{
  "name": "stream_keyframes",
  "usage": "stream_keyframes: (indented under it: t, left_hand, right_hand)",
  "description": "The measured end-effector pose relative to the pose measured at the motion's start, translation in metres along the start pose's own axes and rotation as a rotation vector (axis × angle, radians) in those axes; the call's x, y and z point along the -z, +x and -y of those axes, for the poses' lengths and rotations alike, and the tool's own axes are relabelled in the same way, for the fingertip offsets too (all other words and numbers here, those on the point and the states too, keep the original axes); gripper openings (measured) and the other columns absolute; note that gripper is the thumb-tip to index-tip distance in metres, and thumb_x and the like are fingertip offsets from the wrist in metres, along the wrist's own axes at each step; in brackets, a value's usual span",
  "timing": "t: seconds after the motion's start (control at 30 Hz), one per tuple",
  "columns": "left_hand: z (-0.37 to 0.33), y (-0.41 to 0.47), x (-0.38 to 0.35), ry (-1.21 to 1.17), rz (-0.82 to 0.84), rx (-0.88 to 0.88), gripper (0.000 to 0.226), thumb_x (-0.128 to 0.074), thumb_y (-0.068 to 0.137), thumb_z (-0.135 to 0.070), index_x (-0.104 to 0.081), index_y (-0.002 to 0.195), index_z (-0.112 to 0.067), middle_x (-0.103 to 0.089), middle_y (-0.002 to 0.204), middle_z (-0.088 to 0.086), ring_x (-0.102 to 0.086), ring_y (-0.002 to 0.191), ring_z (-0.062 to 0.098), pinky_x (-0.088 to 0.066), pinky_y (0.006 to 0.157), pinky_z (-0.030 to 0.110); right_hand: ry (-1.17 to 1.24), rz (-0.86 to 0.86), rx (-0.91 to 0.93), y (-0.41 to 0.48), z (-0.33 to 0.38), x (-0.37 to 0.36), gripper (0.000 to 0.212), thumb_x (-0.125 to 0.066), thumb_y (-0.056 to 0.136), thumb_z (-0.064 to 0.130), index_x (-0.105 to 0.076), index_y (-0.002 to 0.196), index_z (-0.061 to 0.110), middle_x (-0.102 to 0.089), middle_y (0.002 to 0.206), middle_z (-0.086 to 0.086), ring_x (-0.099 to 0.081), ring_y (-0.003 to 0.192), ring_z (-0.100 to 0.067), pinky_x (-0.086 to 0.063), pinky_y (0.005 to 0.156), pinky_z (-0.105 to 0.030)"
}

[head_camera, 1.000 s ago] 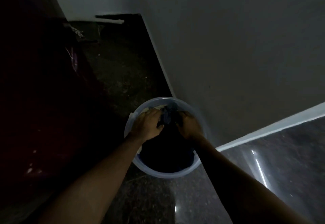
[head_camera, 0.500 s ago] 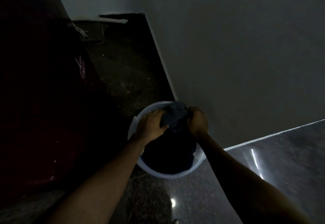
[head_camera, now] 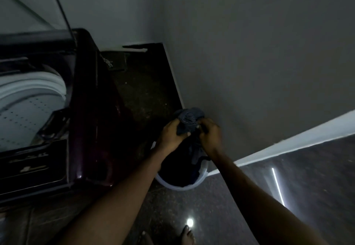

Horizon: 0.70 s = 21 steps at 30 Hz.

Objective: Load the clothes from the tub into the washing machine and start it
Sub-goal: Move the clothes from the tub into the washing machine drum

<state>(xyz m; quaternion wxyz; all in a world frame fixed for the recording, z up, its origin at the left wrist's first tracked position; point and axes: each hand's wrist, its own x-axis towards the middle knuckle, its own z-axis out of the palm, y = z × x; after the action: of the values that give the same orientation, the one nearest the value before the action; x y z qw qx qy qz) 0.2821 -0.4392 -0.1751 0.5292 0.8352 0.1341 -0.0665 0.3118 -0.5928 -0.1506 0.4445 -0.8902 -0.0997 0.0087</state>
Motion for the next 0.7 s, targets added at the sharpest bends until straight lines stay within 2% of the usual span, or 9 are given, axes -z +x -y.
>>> stream_keyframes:
  t: [0.1,0.17,0.27,0.37,0.47,0.57,0.63,0.7]
  left_hand:
    - [-0.04,-0.011,0.021,0.002,-0.075,-0.028,0.038,-0.071,0.081,-0.032,-0.066,0.116,-0.018,-0.07,0.112,0.005,-0.065,0.103,0.023,-0.055,0.089,0.044]
    - [-0.069,-0.02,0.033,0.035,-0.072,-0.077,0.028,-0.066,0.086,-0.02,-0.066,0.114,-0.014,-0.07,0.111,0.008,-0.065,0.102,0.026,-0.054,0.088,0.043]
    - [-0.102,-0.034,0.044,0.067,-0.081,-0.109,0.023,-0.058,0.092,-0.005,-0.062,0.114,-0.01,-0.066,0.113,0.008,-0.062,0.103,0.024,-0.052,0.089,0.04]
    - [-0.122,-0.046,0.049,0.054,-0.084,-0.142,0.019,-0.054,0.093,-0.003,-0.061,0.108,-0.011,-0.065,0.108,0.007,-0.062,0.098,0.021,-0.052,0.088,0.04]
    - [-0.141,-0.061,0.055,0.022,-0.09,-0.164,0.019,-0.052,0.093,0.001,-0.06,0.107,-0.009,-0.065,0.107,0.007,-0.061,0.096,0.019,-0.051,0.088,0.038]
    - [-0.164,-0.067,0.066,-0.048,-0.091,-0.184,0.019,-0.052,0.094,0.001,-0.059,0.109,-0.009,-0.064,0.111,0.008,-0.062,0.1,0.021,-0.05,0.087,0.032]
    - [-0.18,-0.069,0.077,-0.098,-0.084,-0.206,0.019,-0.052,0.094,0.001,-0.058,0.108,-0.009,-0.064,0.113,0.007,-0.063,0.1,0.018,-0.049,0.084,0.024]
    - [-0.19,-0.073,0.091,-0.137,-0.089,-0.226,0.019,-0.053,0.094,0.001,-0.058,0.109,-0.008,-0.065,0.113,0.004,-0.063,0.094,0.01,-0.048,0.078,0.015]
  right_hand:
    - [0.049,-0.019,0.014,-0.004,0.03,0.023,0.021,-0.059,0.084,-0.005,-0.069,0.1,0.005,-0.065,0.102,-0.004,-0.061,0.092,-0.016,-0.046,0.079,-0.024]
    - [0.085,-0.01,-0.013,-0.01,0.045,0.038,0.018,-0.06,0.086,-0.003,-0.069,0.098,0.006,-0.063,0.098,0.001,-0.061,0.091,-0.015,-0.046,0.076,-0.021]
    - [0.1,0.008,-0.031,-0.02,0.06,0.058,0.008,-0.061,0.089,0.002,-0.067,0.092,0.006,-0.059,0.09,0.003,-0.057,0.083,-0.014,-0.037,0.065,-0.007]
    - [0.135,0.017,-0.056,-0.032,0.062,0.072,0.011,-0.061,0.088,0.0,-0.066,0.097,0.006,-0.062,0.093,0.001,-0.06,0.087,-0.016,-0.037,0.065,0.001]
    - [0.183,0.017,-0.133,-0.038,0.06,0.082,0.025,-0.067,0.085,0.0,-0.062,0.108,0.008,-0.063,0.111,-0.005,-0.06,0.096,-0.018,-0.043,0.071,-0.006]
    - [0.141,0.003,-0.14,-0.035,0.066,0.091,0.05,-0.071,0.083,0.01,-0.049,0.128,0.014,-0.052,0.128,-0.003,-0.053,0.108,-0.019,-0.047,0.086,-0.029]
    - [0.231,0.029,-0.127,-0.027,0.078,0.097,0.059,-0.069,0.086,0.015,-0.04,0.137,0.015,-0.05,0.128,0.001,-0.051,0.11,-0.013,-0.046,0.091,-0.028]
    - [0.299,0.119,-0.107,-0.016,0.094,0.102,0.05,-0.063,0.091,0.015,-0.041,0.135,0.014,-0.057,0.114,0.003,-0.057,0.097,-0.007,-0.049,0.083,-0.024]
